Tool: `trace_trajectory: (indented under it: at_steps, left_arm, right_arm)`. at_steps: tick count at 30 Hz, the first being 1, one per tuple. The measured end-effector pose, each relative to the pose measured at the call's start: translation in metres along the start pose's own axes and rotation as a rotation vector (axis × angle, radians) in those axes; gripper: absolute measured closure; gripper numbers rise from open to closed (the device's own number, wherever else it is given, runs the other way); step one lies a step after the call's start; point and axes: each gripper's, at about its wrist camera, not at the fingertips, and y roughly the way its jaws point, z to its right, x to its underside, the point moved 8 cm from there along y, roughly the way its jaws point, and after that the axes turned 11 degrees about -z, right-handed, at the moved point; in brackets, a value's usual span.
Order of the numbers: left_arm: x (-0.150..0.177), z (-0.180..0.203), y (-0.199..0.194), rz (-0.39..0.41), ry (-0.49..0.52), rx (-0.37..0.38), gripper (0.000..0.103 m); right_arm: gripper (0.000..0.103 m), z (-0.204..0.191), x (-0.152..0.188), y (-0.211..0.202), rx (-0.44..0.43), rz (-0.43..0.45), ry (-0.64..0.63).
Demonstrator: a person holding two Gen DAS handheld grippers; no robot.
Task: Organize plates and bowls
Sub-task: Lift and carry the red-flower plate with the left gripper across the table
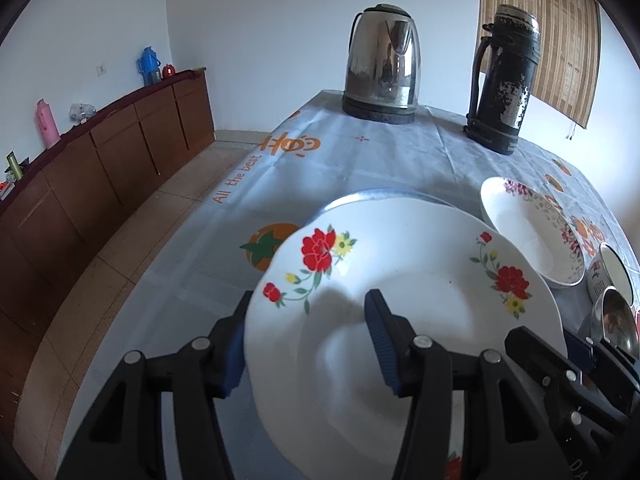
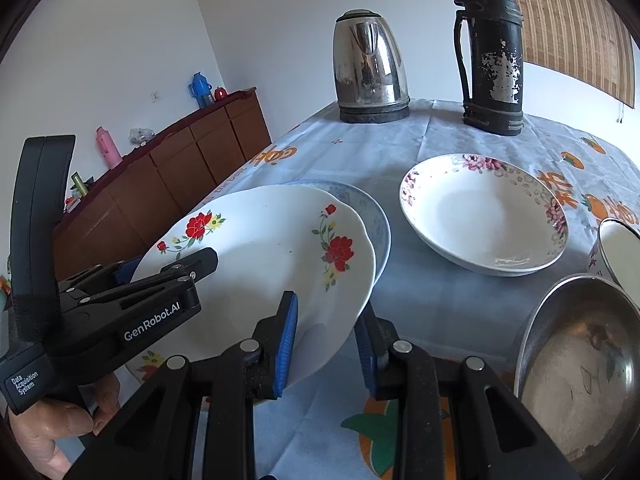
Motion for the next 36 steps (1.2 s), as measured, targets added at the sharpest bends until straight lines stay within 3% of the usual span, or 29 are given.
trace_trajectory:
  at_steps: [13,29,36]
  left_arm:
    - [-0.018,0.006,0.034,-0.056,-0.007,-0.011,0.05]
    - [-0.029,0.0,0.034,0.009,0.0,-0.071,0.05]
    - [-0.032,0.002,0.031,0.052,0.028,-0.119,0.05]
  right_arm:
    - [0.072,0.008,-0.02,0.018,0.02,-0.002,0.018]
    - [0.072,0.006,-0.027,0.037,0.065,0.025,-0.016]
    - [0.068,0.006,-0.03,0.038,0.033,0.02,-0.004]
